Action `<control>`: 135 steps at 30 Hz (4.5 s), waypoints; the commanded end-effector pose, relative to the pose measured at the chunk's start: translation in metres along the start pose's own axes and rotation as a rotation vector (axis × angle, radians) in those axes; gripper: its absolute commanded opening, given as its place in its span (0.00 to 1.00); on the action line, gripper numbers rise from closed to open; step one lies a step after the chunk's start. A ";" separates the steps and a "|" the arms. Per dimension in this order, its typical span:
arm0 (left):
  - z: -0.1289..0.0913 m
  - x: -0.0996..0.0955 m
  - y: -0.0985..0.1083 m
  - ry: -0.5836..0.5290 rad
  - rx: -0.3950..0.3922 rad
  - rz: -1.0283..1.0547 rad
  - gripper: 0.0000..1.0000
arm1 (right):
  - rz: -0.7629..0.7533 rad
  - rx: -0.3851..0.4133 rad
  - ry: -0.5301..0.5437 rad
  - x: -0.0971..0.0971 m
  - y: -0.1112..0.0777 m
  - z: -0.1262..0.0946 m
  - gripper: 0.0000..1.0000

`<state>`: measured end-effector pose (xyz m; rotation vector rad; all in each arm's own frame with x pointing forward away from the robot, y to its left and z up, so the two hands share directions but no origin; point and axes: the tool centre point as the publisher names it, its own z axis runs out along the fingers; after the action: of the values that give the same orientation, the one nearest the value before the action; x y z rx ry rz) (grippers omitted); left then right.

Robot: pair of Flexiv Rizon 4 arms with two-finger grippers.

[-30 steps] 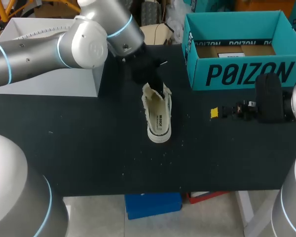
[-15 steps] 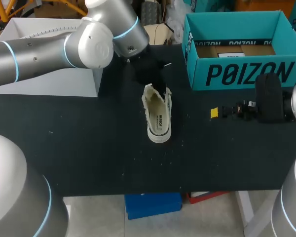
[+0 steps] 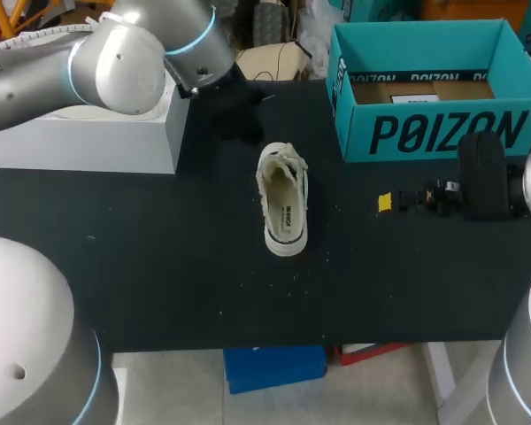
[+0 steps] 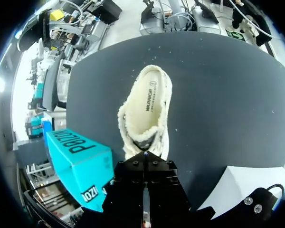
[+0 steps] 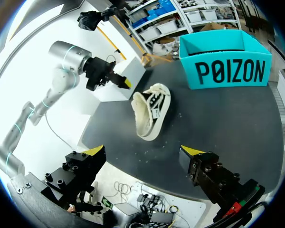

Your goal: Take the shoe out of the shoebox, open the shoe tongue, remove and reinsert the insole, then place the shoe into the shoebox

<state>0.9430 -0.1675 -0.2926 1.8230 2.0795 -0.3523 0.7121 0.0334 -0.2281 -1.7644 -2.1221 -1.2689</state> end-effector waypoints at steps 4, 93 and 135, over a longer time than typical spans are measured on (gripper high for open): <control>-0.006 0.018 0.004 -0.005 -0.043 -0.024 0.00 | 0.001 0.001 -0.002 0.001 0.000 0.001 1.00; -0.014 0.002 -0.044 -0.024 0.122 -0.016 0.39 | 0.001 0.001 -0.002 0.001 0.000 0.001 1.00; -0.040 0.040 -0.060 0.018 0.132 -0.284 1.00 | 0.001 0.001 -0.002 0.001 0.000 0.001 1.00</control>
<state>0.8752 -0.1233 -0.2754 1.6027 2.3824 -0.5658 0.7121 0.0334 -0.2281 -1.7643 -2.1221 -1.2689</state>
